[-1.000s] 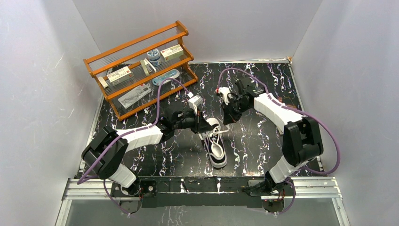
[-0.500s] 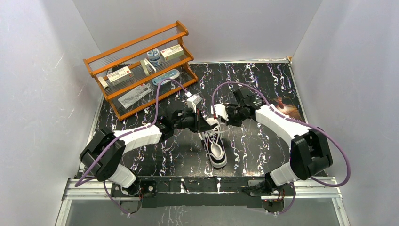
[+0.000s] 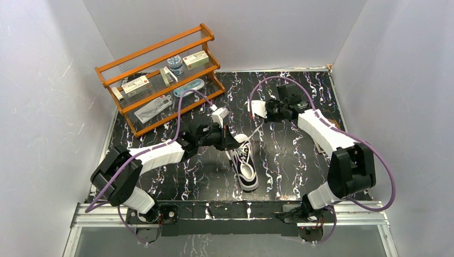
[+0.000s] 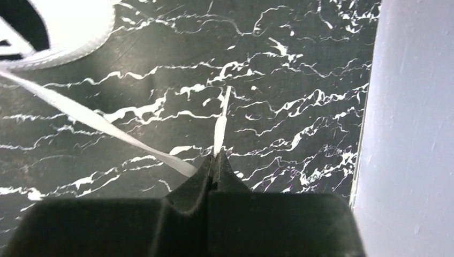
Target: Tie the shoes
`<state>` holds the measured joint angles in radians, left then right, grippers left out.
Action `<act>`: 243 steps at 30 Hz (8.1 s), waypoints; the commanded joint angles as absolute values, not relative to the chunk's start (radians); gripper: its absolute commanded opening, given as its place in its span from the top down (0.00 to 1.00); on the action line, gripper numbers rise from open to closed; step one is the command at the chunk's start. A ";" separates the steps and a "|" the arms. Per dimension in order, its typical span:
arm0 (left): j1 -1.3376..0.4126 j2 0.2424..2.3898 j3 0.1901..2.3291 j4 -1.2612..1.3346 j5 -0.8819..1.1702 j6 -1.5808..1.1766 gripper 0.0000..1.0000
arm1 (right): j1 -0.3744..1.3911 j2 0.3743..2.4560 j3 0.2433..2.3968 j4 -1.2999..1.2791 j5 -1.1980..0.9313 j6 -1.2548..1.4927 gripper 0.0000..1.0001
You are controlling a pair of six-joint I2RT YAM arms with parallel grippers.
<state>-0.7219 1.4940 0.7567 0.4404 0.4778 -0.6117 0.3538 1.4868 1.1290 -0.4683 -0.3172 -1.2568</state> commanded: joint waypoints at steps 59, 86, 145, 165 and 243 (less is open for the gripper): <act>-0.715 1.469 0.840 0.425 0.537 -0.615 1.00 | 0.431 1.402 0.790 -0.261 -0.860 -1.019 0.56; -0.715 1.458 0.856 0.385 0.551 -0.579 1.00 | 0.411 1.396 0.781 -0.039 -0.842 -0.663 1.00; -0.635 1.445 0.926 0.087 0.543 -0.476 0.52 | 0.397 1.742 0.852 -0.036 -1.398 -0.515 1.00; -0.730 1.389 0.581 0.662 0.641 -0.506 0.63 | 0.365 1.730 0.832 -0.009 -1.390 -0.480 1.00; -0.648 1.579 0.849 0.401 0.930 -0.739 1.00 | 0.500 1.184 0.670 -0.103 -0.998 -0.563 0.42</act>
<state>-0.6647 1.6329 0.8513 0.3683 0.8677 -0.6899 0.4919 1.1950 0.6952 -0.2329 -0.8997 -0.5404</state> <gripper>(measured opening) 0.009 0.576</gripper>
